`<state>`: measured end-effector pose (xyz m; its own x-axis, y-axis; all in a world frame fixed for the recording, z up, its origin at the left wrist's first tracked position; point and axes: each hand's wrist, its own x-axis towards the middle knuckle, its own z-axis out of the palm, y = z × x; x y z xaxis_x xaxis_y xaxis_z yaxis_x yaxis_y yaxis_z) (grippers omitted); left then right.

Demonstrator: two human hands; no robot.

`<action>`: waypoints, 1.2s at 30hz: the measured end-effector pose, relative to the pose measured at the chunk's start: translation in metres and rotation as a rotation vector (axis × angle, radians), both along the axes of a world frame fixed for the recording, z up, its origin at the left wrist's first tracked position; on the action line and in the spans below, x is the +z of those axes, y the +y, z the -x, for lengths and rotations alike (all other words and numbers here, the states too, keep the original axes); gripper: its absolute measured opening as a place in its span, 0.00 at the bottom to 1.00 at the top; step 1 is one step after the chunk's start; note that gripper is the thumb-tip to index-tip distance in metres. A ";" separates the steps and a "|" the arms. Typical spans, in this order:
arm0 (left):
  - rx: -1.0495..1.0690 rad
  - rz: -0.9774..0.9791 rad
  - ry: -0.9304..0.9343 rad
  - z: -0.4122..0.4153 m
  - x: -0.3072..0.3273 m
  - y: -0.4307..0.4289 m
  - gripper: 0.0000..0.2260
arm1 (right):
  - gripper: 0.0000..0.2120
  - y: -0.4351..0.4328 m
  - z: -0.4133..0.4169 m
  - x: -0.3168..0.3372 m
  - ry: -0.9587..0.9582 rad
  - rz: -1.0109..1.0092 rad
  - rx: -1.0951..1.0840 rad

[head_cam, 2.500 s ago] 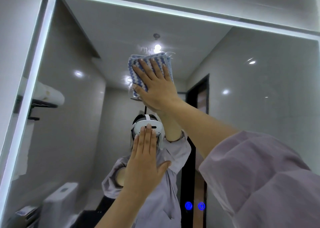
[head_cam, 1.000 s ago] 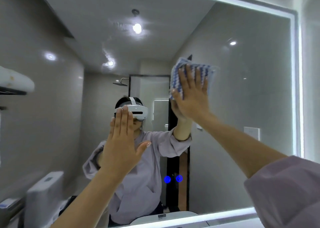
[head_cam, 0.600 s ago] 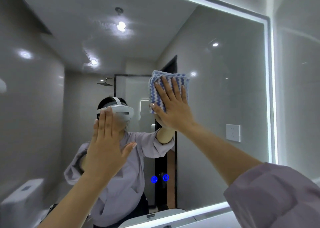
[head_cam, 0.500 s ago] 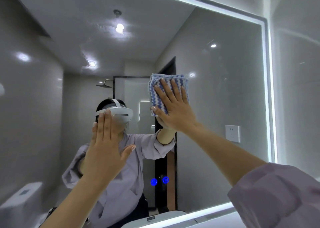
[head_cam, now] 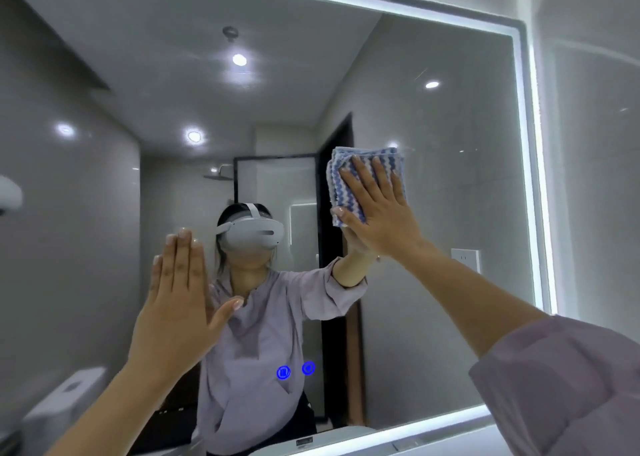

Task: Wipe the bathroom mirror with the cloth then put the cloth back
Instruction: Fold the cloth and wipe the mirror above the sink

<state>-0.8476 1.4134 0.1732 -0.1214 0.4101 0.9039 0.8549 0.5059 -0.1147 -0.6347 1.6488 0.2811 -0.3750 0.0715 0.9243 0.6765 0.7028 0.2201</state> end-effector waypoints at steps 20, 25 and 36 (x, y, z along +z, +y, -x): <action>0.175 0.036 -0.170 -0.117 0.020 0.021 0.56 | 0.33 0.086 -0.083 0.001 -0.024 -0.011 0.129; 0.214 0.088 -0.133 -0.137 0.033 0.041 0.51 | 0.33 0.088 -0.082 0.000 -0.043 0.009 0.164; 0.134 0.105 -0.089 -0.153 0.050 0.091 0.49 | 0.33 0.082 -0.084 0.001 -0.068 0.045 0.177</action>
<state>-0.6941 1.5045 0.2232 -0.2591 0.4764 0.8402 0.7901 0.6049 -0.0994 -0.5505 1.7312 0.2817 -0.4465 0.0400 0.8939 0.5262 0.8198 0.2261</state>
